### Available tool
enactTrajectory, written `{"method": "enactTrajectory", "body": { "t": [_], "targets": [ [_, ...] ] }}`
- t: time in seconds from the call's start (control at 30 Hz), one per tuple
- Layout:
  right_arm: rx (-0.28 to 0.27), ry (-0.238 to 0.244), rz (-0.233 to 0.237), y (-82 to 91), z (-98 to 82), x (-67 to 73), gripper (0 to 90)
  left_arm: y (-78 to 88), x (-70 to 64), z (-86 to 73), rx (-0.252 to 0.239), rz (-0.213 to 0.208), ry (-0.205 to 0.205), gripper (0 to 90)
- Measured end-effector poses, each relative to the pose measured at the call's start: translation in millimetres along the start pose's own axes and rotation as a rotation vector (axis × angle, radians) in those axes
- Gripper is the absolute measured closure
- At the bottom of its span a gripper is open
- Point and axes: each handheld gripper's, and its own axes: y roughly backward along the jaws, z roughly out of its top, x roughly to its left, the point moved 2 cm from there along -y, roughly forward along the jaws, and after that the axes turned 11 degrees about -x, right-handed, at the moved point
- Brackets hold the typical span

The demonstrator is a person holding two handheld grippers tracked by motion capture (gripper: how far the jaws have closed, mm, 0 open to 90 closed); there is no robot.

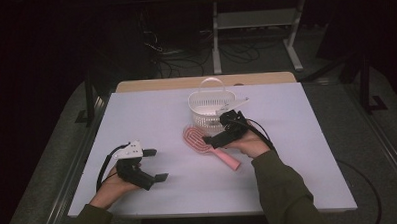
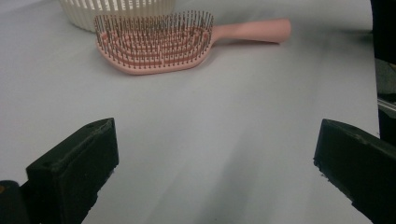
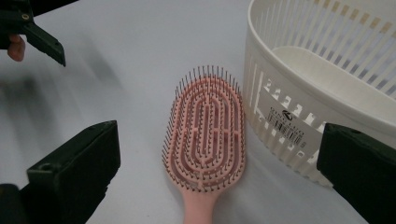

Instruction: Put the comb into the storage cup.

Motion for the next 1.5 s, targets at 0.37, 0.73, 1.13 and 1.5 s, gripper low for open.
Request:
{"method": "enactTrajectory", "body": {
  "t": [0.37,0.73,1.13,1.5],
  "targets": [
    [0.064,0.012,-0.003,-3.4,-4.7,1.0,0.0,1.2,0.9,0.2,-0.005,0.006,0.001,0.0],
    [0.118,0.016,-0.004,-6.9,-8.9,1.8,0.8,0.8,0.8,0.0,-0.005,0.005,0.003,0.0],
    [0.166,0.026,-0.01,-10.4,-12.8,2.6,1.7,0.3,0.7,-0.3,-0.001,0.003,0.0,0.0],
    [0.196,0.024,-0.012,-13.2,-15.2,3.8,3.6,0.1,0.5,-0.3,0.0,0.001,0.0,0.0]
  ]
}}
